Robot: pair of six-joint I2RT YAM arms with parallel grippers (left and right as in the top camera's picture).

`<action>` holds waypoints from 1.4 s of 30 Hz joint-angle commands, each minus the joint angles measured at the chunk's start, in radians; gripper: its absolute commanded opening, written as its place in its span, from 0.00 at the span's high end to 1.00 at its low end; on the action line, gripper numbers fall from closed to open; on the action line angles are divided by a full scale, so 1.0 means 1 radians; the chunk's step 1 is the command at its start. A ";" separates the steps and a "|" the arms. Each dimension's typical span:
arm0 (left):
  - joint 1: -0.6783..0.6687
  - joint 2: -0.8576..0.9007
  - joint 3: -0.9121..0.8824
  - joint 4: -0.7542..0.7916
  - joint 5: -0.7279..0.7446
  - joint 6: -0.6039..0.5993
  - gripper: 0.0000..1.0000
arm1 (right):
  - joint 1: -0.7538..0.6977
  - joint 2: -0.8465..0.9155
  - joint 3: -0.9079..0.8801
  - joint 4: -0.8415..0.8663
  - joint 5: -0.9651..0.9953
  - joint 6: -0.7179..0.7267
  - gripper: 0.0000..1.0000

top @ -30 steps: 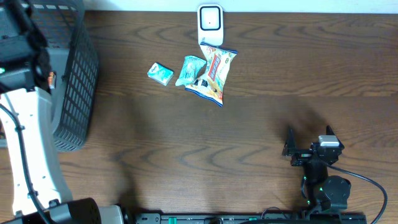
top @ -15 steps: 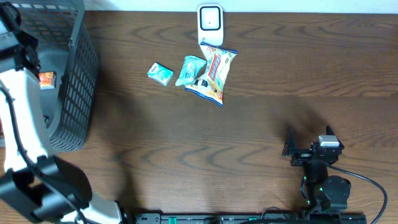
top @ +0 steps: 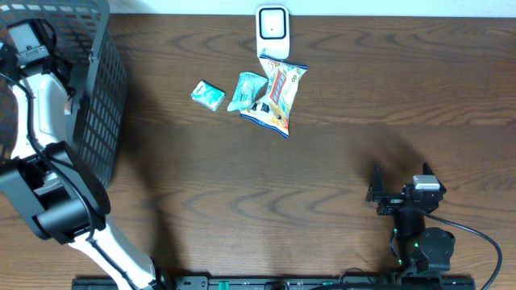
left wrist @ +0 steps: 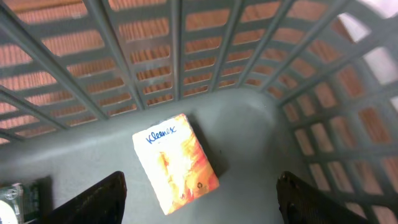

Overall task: Scan the item barcode
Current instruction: 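Return left gripper to the basket and grasp the orange Kleenex pack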

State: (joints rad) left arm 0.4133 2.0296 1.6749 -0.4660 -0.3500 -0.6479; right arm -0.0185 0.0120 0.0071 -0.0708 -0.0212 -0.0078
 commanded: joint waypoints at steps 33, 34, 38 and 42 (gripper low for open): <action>0.003 0.237 -0.005 0.049 -0.097 0.004 0.74 | -0.003 -0.006 -0.002 -0.004 0.008 0.011 0.01; 0.003 0.237 -0.005 0.049 -0.097 0.014 0.80 | -0.003 -0.006 -0.002 -0.004 0.008 0.011 0.01; 0.003 0.216 -0.005 0.045 -0.097 0.034 0.92 | -0.003 -0.006 -0.002 -0.004 0.008 0.011 0.01; 0.002 0.159 -0.005 0.032 -0.096 0.034 0.92 | -0.003 -0.006 -0.002 -0.004 0.008 0.011 0.01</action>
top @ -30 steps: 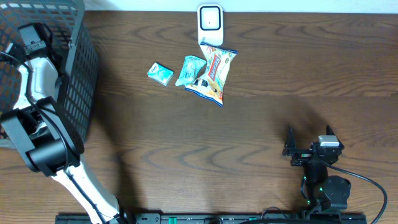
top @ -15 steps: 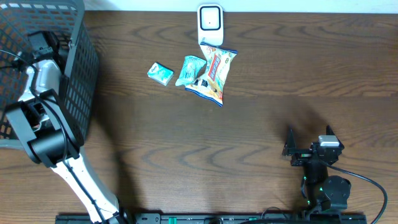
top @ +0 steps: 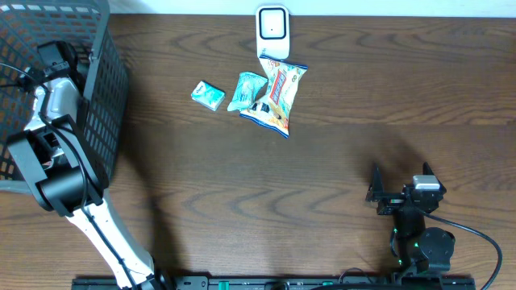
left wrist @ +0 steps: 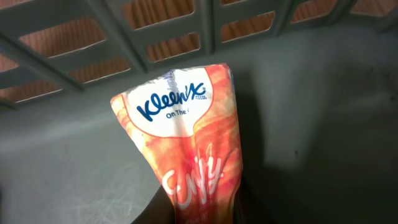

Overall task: Scan the item barcode
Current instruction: 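Return left gripper to the basket and grasp the orange Kleenex pack, then carry the orange Kleenex pack to the scanner window and hold it there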

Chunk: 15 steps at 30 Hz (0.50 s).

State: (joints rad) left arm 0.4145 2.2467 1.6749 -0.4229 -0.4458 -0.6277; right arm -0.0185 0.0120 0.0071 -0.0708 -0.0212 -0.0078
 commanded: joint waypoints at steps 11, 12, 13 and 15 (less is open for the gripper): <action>-0.018 -0.378 -0.005 -0.104 0.026 0.013 0.93 | -0.003 -0.006 -0.002 -0.004 0.008 0.011 0.01; -0.023 -0.414 -0.005 -0.105 0.052 0.013 0.93 | -0.003 -0.006 -0.002 -0.005 0.007 0.011 0.01; -0.028 -0.448 -0.005 -0.107 0.090 0.013 0.92 | -0.003 -0.006 -0.002 -0.005 0.007 0.011 0.01; -0.043 -0.516 -0.005 -0.107 0.200 0.013 0.93 | -0.003 -0.006 -0.002 -0.004 0.007 0.011 0.01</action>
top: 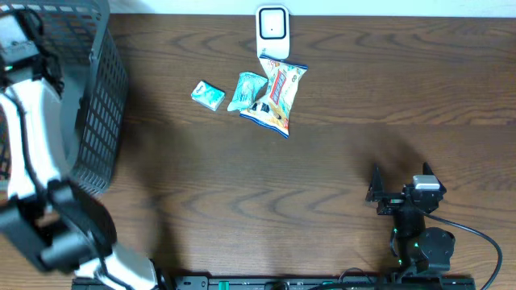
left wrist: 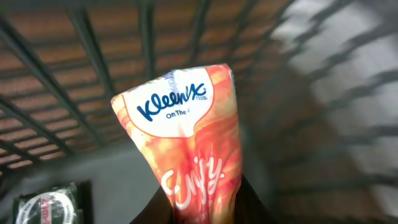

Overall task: Scan the item barcode
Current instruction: 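Carry the orange Kleenex pack to the scanner window and hold it there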

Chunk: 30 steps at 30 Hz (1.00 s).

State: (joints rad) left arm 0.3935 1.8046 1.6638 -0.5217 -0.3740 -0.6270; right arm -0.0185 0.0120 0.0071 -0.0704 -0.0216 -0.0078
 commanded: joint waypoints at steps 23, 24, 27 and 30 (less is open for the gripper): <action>-0.581 -0.099 0.006 -0.246 0.436 0.145 0.93 | -0.003 -0.006 -0.002 -0.005 0.008 0.011 0.01; -0.595 -0.081 0.006 -0.254 0.415 0.145 0.92 | -0.003 -0.006 -0.002 -0.005 0.008 0.011 0.01; -0.628 -0.018 0.006 -0.249 0.407 0.145 0.92 | -0.003 -0.006 -0.002 -0.005 0.008 0.011 0.01; -0.649 0.046 0.006 -0.190 0.407 0.202 0.92 | -0.003 -0.006 -0.002 -0.005 0.008 0.011 0.01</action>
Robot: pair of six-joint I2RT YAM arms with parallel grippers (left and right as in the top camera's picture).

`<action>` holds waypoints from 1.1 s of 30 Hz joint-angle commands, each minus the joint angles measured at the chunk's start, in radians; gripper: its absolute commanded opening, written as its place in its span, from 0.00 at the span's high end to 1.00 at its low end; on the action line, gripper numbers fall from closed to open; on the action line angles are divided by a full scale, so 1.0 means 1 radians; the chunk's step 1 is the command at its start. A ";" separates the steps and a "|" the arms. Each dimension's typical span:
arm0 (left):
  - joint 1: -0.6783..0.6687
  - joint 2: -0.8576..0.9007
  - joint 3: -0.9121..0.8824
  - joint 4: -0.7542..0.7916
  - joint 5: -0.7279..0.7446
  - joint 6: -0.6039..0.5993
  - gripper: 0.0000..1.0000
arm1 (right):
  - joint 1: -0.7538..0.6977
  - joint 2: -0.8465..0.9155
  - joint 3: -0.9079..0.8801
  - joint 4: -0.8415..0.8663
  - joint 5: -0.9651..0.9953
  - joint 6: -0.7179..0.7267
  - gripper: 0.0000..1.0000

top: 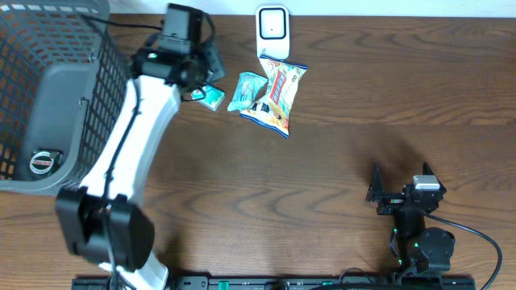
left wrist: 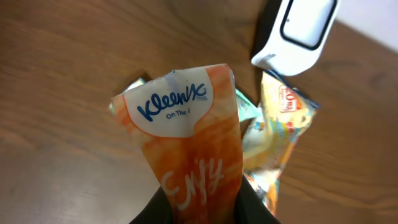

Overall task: Scan the item barcode
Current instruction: 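Carry the orange Kleenex pack to the scanner window and hold it there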

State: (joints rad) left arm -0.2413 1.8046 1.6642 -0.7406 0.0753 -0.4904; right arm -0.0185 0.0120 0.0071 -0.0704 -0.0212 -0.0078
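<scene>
My left gripper (left wrist: 199, 210) is shut on an orange Kleenex tissue pack (left wrist: 186, 137), which it holds upright above the table. The white barcode scanner (left wrist: 303, 30) stands just beyond it to the right. From overhead, the left gripper (top: 196, 74) is over the back of the table, left of the scanner (top: 272, 31), and the arm hides the pack. My right gripper (top: 401, 192) rests at the front right, far from the scanner, and its jaws cannot be made out.
A grey mesh basket (top: 97, 121) stands at the left with a round item (top: 42, 161) in it. A small teal packet (top: 213, 97), a teal bag (top: 246, 90) and a yellow snack bag (top: 278, 95) lie in front of the scanner.
The left gripper, still shut on the Kleenex pack, was inside the basket and is now out over the table beside the scanner. The right arm has not moved.
The left gripper was open above the Kleenex pack lying on the basket floor. Then it was shut on the pack low in the basket, then held it higher against the basket wall. Now the pack is outside the basket, near the scanner.
</scene>
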 commanded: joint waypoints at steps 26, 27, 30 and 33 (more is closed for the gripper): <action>-0.024 0.399 0.006 0.322 -0.034 0.197 0.78 | -0.003 -0.006 -0.002 -0.005 0.008 0.011 0.01; -0.024 0.399 0.006 0.305 -0.034 0.197 0.78 | -0.003 -0.006 -0.002 -0.005 0.008 0.011 0.01; -0.024 0.399 0.006 0.264 -0.035 0.198 0.60 | -0.003 -0.006 -0.002 -0.005 0.008 0.011 0.01; -0.024 0.399 0.006 0.255 -0.034 0.198 0.54 | -0.003 -0.006 -0.002 -0.005 0.008 0.011 0.01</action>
State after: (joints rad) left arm -0.2653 2.2032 1.6638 -0.4759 0.0494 -0.2955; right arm -0.0185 0.0120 0.0071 -0.0708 -0.0212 -0.0078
